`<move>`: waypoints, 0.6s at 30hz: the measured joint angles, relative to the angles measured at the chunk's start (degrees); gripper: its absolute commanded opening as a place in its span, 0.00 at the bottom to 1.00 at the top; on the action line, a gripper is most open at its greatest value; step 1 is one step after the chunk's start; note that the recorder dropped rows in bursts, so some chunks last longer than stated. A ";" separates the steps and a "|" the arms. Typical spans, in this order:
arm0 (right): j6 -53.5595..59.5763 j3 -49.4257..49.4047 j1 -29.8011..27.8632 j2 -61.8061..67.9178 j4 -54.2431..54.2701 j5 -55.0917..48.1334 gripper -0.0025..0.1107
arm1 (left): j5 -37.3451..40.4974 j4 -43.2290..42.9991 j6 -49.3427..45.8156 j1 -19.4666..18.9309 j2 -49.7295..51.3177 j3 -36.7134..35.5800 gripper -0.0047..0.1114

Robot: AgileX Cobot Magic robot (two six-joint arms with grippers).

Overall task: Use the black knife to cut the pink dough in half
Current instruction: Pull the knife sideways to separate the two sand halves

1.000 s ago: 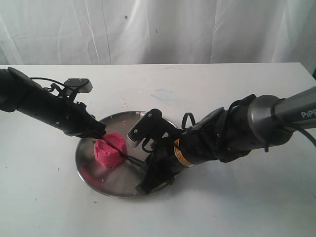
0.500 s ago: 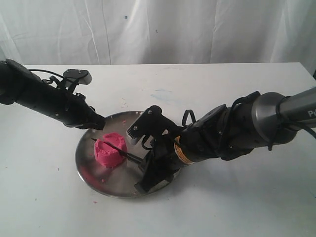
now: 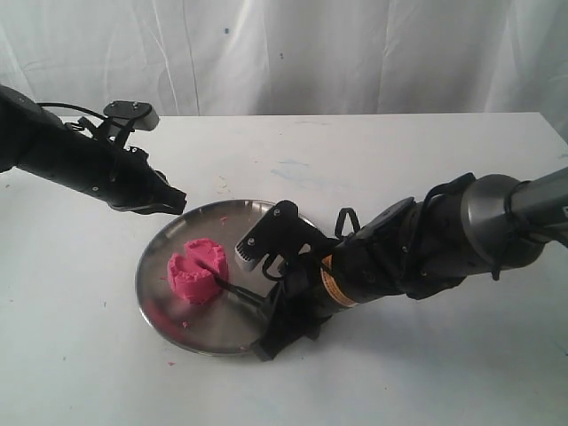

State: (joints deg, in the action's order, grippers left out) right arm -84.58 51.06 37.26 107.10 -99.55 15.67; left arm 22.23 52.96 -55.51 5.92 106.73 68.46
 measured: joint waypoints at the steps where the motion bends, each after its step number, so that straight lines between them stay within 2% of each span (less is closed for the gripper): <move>1: 0.00 -0.11 0.00 -0.23 0.00 0.17 0.06 | 0.11 -0.04 0.00 0.00 0.00 0.00 0.04; 18: -0.50 -0.24 0.00 -2.24 -0.13 0.31 0.06 | 1.55 -0.14 0.97 0.00 0.00 0.00 0.04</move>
State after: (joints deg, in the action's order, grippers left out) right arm -85.08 50.82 37.26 104.86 -99.68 15.98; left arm 23.77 52.81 -54.54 5.92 106.73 68.46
